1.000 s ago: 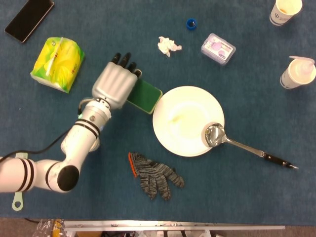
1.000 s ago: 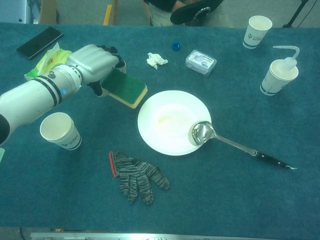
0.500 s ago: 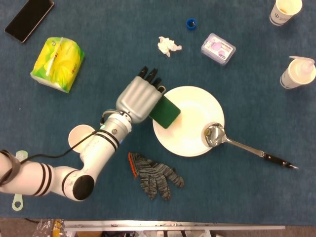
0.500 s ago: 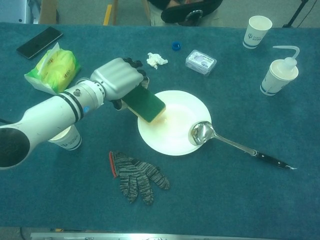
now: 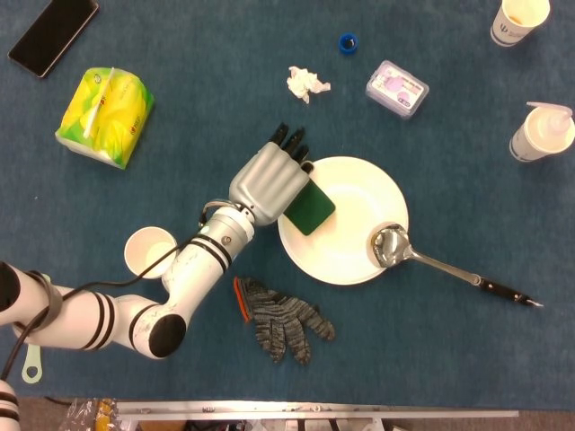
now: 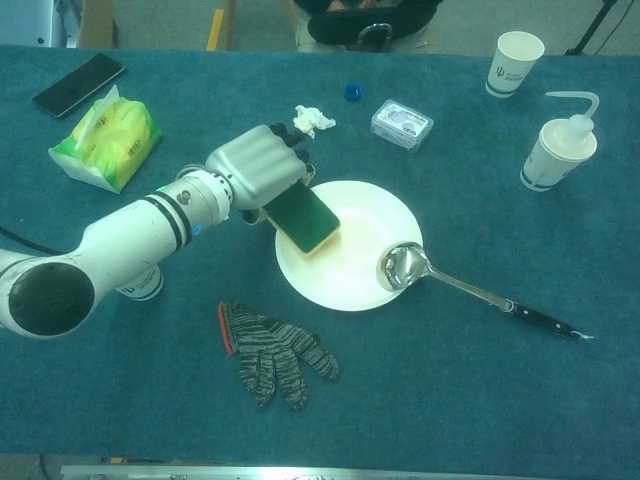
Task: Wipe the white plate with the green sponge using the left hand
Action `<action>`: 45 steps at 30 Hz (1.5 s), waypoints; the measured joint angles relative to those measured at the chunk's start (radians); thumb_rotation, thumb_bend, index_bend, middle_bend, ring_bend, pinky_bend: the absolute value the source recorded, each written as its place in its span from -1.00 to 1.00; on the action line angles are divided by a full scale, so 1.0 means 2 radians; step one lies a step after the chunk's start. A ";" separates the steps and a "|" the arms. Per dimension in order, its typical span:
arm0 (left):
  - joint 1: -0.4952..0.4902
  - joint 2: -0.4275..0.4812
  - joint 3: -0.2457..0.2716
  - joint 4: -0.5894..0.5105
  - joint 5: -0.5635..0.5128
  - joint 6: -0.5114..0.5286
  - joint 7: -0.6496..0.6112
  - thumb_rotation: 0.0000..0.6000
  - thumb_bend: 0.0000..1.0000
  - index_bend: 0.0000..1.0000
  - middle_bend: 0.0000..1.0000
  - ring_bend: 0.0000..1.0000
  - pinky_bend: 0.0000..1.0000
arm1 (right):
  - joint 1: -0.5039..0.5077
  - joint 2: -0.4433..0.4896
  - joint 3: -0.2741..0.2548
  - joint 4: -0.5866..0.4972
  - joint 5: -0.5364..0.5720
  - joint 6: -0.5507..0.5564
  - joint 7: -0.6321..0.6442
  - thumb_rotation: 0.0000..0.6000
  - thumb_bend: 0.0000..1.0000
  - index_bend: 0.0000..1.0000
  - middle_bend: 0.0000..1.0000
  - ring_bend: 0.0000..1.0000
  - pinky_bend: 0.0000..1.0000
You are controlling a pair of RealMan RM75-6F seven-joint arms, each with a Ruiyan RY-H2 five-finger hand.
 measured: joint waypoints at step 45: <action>-0.031 -0.042 0.011 0.086 0.047 -0.016 0.088 1.00 -0.43 -0.32 -0.59 -0.89 -0.84 | 0.002 -0.002 0.001 0.014 0.007 -0.009 0.015 1.00 -0.48 -0.40 -0.41 -0.60 -0.36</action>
